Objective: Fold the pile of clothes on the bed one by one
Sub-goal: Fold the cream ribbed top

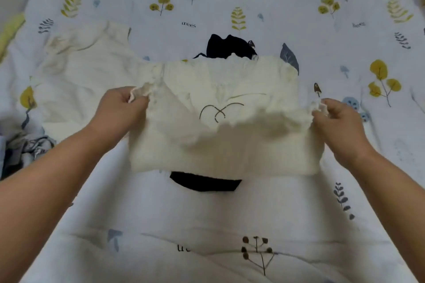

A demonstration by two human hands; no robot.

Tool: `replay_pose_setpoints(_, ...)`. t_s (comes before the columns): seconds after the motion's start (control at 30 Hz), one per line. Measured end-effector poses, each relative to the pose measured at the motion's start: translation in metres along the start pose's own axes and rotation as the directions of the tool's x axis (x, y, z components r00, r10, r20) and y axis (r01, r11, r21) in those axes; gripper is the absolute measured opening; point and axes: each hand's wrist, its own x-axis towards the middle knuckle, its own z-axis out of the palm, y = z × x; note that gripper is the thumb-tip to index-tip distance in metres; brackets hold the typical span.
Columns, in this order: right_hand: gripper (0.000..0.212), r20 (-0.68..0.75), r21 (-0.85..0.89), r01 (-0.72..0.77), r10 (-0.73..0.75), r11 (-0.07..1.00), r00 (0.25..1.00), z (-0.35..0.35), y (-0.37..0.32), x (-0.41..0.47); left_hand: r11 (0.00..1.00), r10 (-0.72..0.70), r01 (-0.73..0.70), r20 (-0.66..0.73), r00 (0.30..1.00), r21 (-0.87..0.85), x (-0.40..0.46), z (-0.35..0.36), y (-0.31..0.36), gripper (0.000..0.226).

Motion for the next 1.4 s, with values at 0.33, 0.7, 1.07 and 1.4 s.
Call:
replay_pose_setpoints(0.33, 0.041, 0.228, -0.227, -0.283, 0.334, 0.932, 0.915, 0.033, 0.026, 0.036, 0.936, -0.129, 0.083, 0.116, 0.985, 0.342, 0.031, 0.03, -0.037, 0.023)
replay_pose_setpoints(0.7, 0.029, -0.189, -0.138, 0.036, -0.062, 0.99, 0.98, 0.022, -0.014, 0.08, 0.939, 0.276, -0.169, -0.365, 0.889, 0.298, 0.085, 0.016, 0.008, 0.02)
replay_pose_setpoints(1.07, 0.069, 0.411, -0.752, 0.416, -0.13, 0.511, 0.902, 0.121, 0.016, 0.028, 0.45, 0.206, -0.412, 0.357, 0.911, 0.792, 0.024, 0.109, -0.037, 0.071)
replay_pose_setpoints(1.4, 0.084, 0.487, -0.702, 0.447, -0.084, 0.555, 0.87, 0.102, 0.02, 0.033, 0.499, 0.169, -0.493, 0.478, 0.862, 0.713, 0.023, 0.086, -0.048, 0.079)
